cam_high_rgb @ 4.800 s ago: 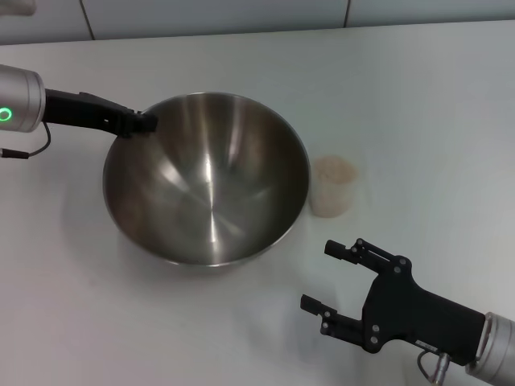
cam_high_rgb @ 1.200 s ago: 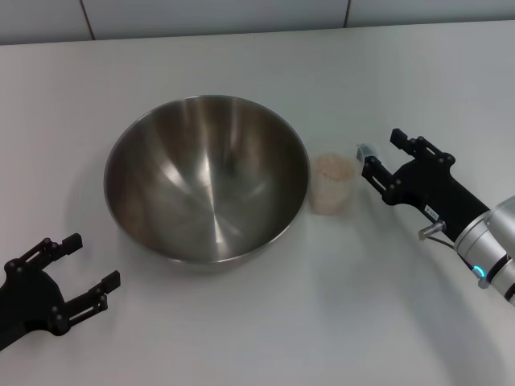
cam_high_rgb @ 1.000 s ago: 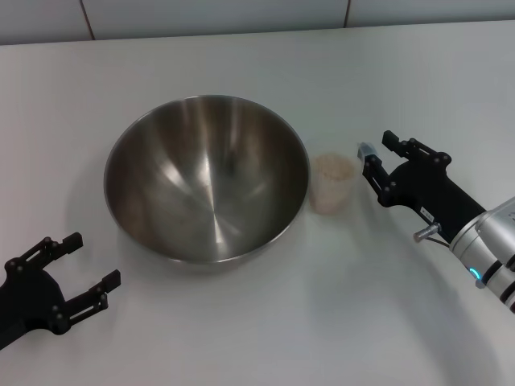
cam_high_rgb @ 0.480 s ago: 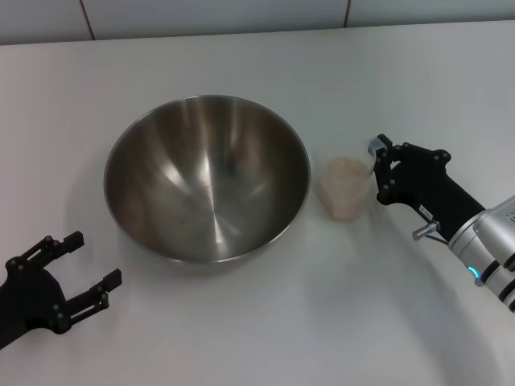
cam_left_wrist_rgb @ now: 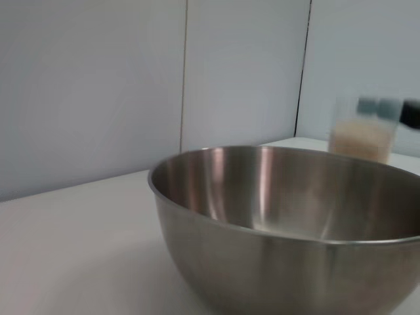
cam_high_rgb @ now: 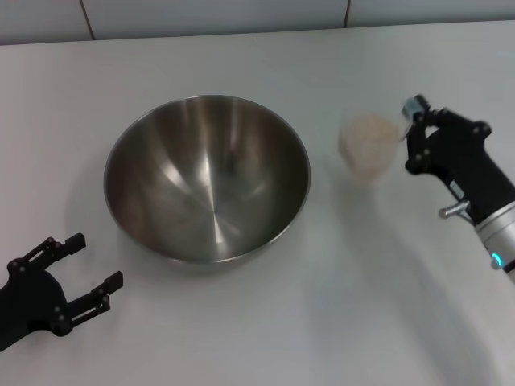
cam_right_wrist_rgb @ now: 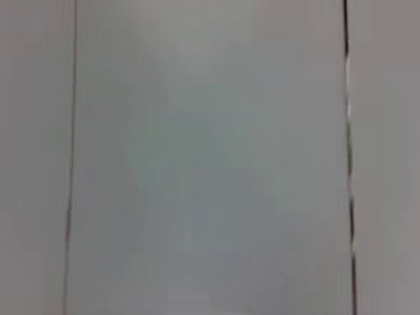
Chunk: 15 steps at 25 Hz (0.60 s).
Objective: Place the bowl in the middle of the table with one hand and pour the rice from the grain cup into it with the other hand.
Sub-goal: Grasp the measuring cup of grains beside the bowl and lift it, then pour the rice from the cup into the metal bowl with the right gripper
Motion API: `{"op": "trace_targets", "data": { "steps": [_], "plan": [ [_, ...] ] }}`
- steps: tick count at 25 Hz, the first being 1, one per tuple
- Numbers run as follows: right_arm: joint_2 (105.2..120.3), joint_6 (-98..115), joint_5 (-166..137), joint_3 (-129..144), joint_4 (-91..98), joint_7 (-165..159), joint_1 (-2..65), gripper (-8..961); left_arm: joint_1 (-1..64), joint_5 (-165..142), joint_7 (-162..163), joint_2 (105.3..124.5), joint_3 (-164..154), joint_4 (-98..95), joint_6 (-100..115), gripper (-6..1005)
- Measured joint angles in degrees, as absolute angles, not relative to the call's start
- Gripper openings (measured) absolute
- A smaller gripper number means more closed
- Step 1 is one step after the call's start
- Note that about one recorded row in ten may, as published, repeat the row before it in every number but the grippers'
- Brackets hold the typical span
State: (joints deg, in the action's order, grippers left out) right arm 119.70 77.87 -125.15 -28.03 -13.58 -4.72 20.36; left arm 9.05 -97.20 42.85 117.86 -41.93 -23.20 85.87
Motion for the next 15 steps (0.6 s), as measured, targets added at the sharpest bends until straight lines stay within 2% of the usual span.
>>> {"op": "trace_targets", "data": {
  "steps": [6,15],
  "plan": [
    [119.70,79.7,-125.2,-29.4,-19.9,11.6,21.4,23,9.1,-97.4,42.7,117.85,-41.9,-23.2,85.9,834],
    [119.88,75.1,-125.6,-23.9,-30.4,64.7,24.4,21,9.1,-97.5,42.5,117.95,-41.9,-23.1,86.0,834]
  ]
}}
